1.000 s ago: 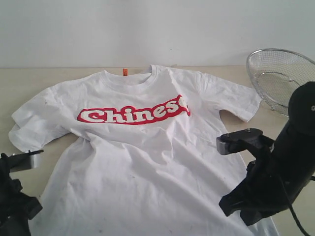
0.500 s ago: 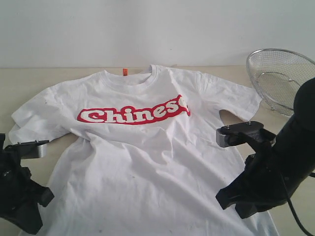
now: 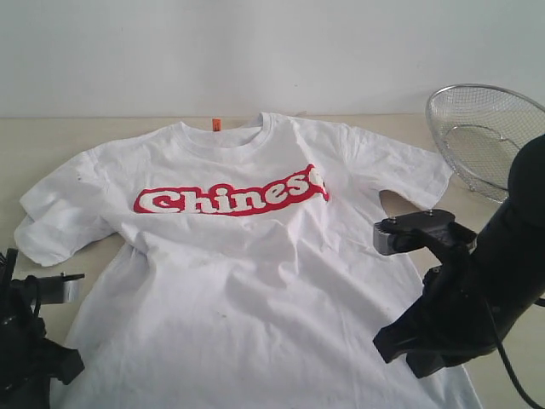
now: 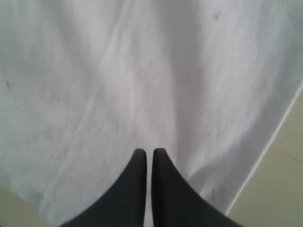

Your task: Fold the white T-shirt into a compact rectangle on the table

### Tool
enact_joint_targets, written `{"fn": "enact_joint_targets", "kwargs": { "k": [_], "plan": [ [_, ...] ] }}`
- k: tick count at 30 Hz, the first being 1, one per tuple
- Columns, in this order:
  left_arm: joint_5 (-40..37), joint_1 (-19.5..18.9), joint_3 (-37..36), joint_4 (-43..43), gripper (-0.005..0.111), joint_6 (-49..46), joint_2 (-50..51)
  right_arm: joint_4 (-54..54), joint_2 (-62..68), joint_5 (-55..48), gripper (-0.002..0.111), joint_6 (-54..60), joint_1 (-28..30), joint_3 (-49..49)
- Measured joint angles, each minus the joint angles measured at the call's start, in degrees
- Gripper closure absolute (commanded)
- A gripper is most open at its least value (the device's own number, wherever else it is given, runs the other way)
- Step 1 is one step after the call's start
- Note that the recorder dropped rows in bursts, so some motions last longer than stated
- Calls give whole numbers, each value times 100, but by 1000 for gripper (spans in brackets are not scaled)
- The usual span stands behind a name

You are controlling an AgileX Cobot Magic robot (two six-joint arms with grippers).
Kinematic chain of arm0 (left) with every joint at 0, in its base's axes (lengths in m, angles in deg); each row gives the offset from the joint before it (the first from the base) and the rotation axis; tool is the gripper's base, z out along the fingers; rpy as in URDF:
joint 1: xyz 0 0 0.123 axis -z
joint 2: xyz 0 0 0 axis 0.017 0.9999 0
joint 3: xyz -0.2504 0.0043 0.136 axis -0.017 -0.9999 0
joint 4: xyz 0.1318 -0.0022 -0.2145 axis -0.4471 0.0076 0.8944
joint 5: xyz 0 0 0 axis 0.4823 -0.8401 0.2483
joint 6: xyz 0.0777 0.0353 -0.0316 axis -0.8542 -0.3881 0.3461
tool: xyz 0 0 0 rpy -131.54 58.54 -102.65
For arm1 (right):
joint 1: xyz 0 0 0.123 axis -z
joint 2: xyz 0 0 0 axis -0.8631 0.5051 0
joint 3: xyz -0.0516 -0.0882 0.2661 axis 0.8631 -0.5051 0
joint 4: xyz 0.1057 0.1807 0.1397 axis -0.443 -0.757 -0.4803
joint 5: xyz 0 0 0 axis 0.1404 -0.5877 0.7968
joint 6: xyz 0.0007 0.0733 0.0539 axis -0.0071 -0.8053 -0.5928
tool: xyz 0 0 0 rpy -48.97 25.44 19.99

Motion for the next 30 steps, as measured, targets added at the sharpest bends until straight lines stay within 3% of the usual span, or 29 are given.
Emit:
{"fn": "enact_joint_targets", "kwargs": {
  "k": [15, 22, 30],
  "plan": [
    [-519, 0, -11, -167, 102, 22, 38, -38, 0, 38, 108, 29, 0, 0],
    [-755, 0, 463, 112, 102, 22, -286, -60, 0, 61, 108, 29, 0, 0],
    [-160, 0, 798, 133, 102, -1, -188, -86, 0, 82, 108, 29, 0, 0]
  ]
}}
